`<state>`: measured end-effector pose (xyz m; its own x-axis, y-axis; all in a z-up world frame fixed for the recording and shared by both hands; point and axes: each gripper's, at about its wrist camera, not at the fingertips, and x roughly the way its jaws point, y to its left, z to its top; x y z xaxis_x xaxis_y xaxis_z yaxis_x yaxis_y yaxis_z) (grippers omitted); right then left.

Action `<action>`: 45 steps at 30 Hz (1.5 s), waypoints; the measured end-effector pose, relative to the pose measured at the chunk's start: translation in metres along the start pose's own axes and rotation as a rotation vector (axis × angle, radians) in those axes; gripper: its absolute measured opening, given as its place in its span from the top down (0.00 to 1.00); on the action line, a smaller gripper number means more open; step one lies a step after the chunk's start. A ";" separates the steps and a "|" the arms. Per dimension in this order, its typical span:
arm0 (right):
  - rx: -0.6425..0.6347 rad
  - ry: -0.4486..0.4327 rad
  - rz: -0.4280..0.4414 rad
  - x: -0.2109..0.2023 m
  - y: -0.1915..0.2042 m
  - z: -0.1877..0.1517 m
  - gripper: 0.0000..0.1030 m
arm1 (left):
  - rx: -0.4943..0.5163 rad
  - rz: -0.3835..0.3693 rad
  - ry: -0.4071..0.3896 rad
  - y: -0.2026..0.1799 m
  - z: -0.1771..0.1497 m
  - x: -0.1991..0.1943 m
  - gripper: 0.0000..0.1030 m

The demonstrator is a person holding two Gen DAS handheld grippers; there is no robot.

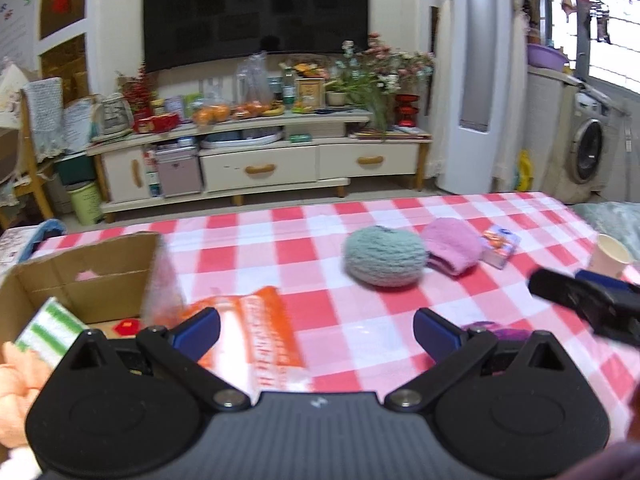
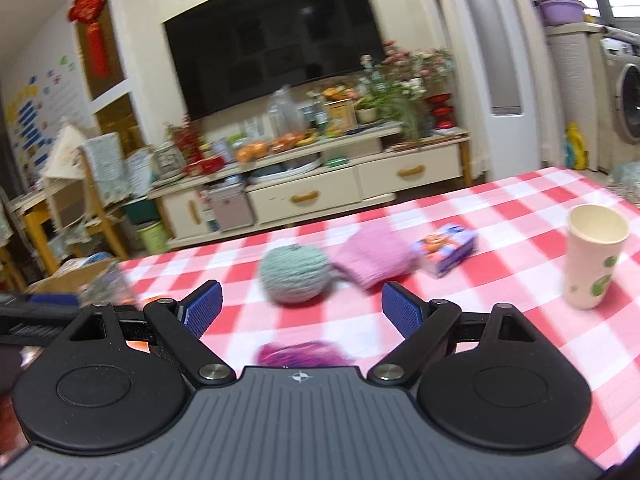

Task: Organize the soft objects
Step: 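Move both open tools toward the purple knitted plush and small tissue box, then grip the cartoon tissue box with the right gripper while the left grips the purple knitted plush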

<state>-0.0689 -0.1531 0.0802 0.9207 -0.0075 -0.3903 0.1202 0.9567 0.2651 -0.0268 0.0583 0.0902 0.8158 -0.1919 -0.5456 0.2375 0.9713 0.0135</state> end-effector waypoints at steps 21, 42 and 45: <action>0.207 0.023 -0.228 0.097 -0.099 0.017 0.00 | 0.150 -0.219 0.117 -0.094 -0.029 0.048 0.01; 0.077 0.146 -0.244 0.155 -0.108 0.021 0.11 | 0.058 -0.213 0.148 -0.103 -0.031 0.082 0.01; 0.036 0.165 -0.218 0.155 -0.107 0.023 0.15 | 0.037 -0.222 0.147 -0.100 -0.030 0.082 0.02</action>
<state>0.0695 -0.2635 0.0112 0.7992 -0.1621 -0.5788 0.3247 0.9268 0.1888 0.0005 -0.0507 0.0188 0.6573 -0.3744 -0.6541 0.4231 0.9015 -0.0908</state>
